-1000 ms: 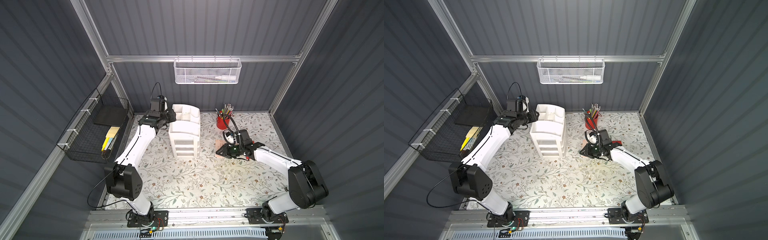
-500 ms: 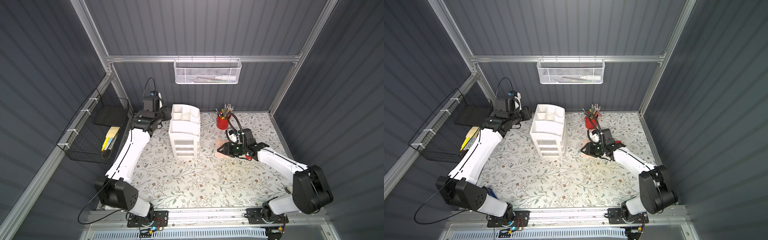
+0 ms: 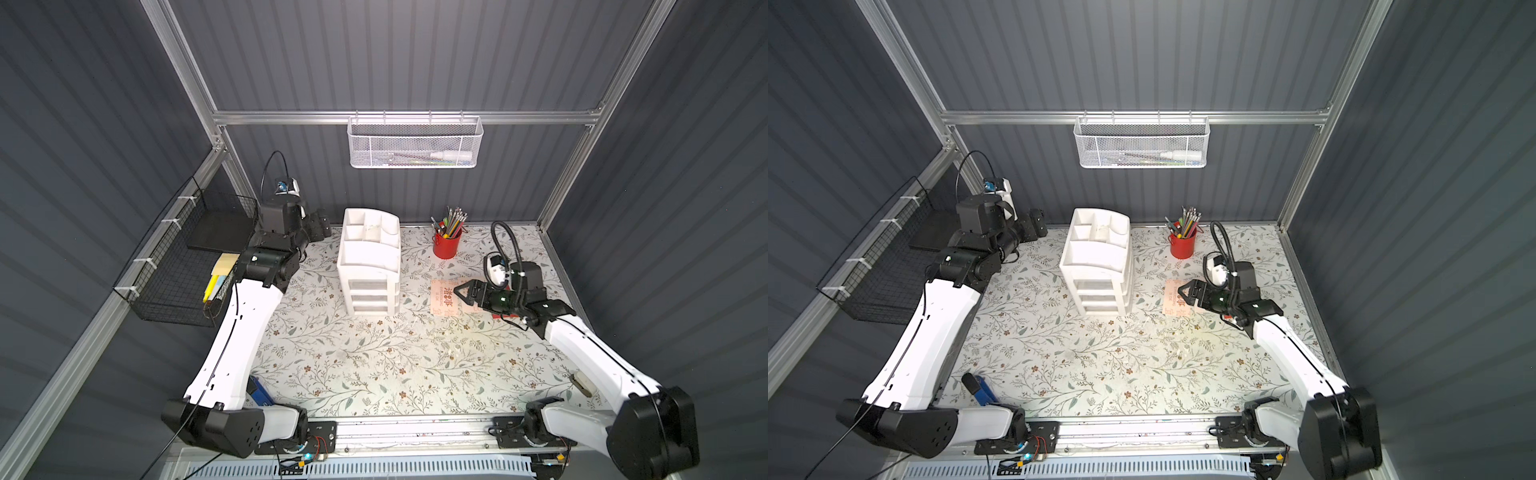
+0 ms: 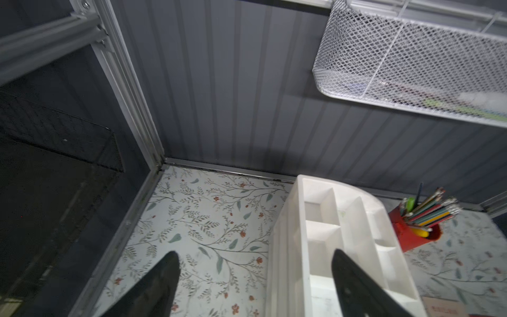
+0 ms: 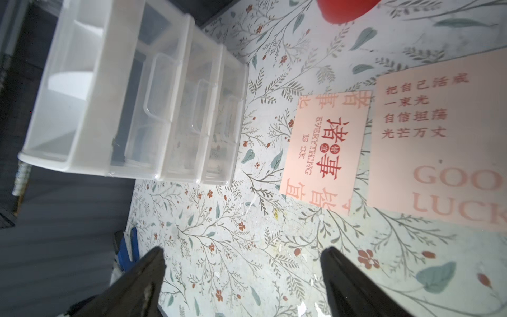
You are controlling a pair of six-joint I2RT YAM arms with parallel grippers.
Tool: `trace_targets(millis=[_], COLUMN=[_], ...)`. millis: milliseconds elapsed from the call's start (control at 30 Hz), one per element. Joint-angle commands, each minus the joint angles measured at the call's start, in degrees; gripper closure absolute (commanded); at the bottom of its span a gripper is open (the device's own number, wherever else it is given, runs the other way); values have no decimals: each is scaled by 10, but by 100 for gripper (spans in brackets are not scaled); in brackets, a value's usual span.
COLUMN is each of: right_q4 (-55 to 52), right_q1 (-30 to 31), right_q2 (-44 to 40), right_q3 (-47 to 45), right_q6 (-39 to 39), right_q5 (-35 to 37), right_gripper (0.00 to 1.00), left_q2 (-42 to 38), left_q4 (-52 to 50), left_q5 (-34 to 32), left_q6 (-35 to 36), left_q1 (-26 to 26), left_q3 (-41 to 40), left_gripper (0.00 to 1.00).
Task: Take the postcards out of the drawer
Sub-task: Move the storage box to the center of the board, then reset both arms
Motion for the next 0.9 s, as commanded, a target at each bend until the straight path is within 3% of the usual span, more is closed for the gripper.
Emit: trace_targets(millis=[0, 167, 267, 367, 567, 867], right_q4=[-28, -56, -83, -108, -105, 6], right_q1=[-29, -78, -93, -103, -133, -153], right_q2=[-48, -103, -121, -125, -114, -98], right_q3=[1, 5, 14, 25, 19, -52], right_q6=[-38, -41, -46, -42, -30, -12], right_q5=[20, 62, 137, 207, 275, 384], right_gripper=[1, 1, 1, 1, 1, 1], left_q2=[-14, -19, -27, -33, -27, -23], left_q4=[-26, -40, -53, -62, -77, 55], left_q5=[-20, -24, -30, -48, -108, -109], left_q6=[9, 6, -7, -23, -71, -50], left_q1=[-3, -3, -3, -3, -2, 1], left_q3=[-16, -23, -37, -58, -137, -282], left_gripper=[6, 0, 0, 0, 0, 0])
